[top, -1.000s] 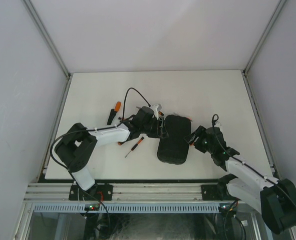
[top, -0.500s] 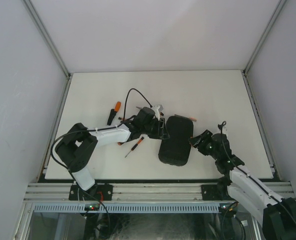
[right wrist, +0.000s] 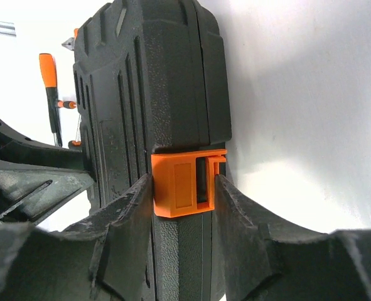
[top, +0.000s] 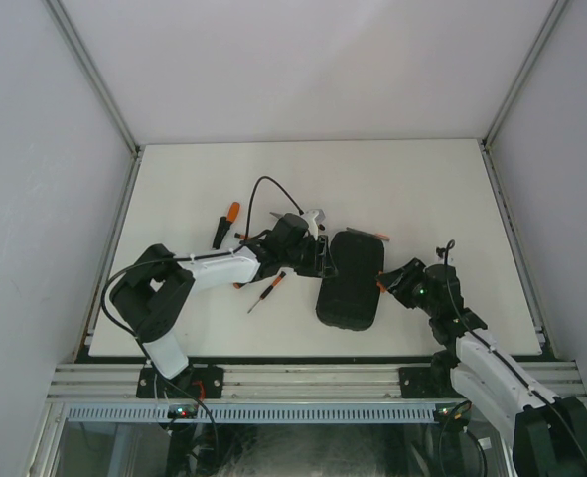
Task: Sort the tools into containers
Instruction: Open the storage box at the center of the board.
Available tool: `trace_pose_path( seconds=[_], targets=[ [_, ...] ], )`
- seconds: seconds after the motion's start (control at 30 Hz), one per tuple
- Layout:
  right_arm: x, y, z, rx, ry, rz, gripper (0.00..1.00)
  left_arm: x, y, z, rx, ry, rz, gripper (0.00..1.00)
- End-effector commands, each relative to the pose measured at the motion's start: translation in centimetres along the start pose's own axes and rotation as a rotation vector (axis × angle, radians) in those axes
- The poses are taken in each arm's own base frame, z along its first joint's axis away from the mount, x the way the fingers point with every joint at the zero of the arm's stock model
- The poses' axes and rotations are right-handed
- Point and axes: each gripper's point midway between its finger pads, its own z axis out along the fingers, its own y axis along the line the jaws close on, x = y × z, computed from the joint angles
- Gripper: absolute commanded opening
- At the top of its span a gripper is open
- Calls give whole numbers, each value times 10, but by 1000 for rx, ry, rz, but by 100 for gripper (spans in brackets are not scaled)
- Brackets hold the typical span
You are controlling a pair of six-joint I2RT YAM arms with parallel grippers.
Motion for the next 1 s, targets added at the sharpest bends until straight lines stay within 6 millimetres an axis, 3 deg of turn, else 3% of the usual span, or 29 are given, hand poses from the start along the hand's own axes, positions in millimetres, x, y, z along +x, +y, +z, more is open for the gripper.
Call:
trace_pose_path(
  seconds=[0.0,0.4,0.8,0.97],
  targets=[
    [2,-22,1,80,-10,7,38,28,19,4,-76,105,2,49],
    [6,-46,-5,142,-22,44,36,30,21,4,-81,110,-1,48],
    [6,-57,-9,191,-21,45,44,30,21,5,-79,112,-5,47],
    [5,-60,-10,213,-35,67,40,30,20,5,-79,112,-4,47]
  ],
)
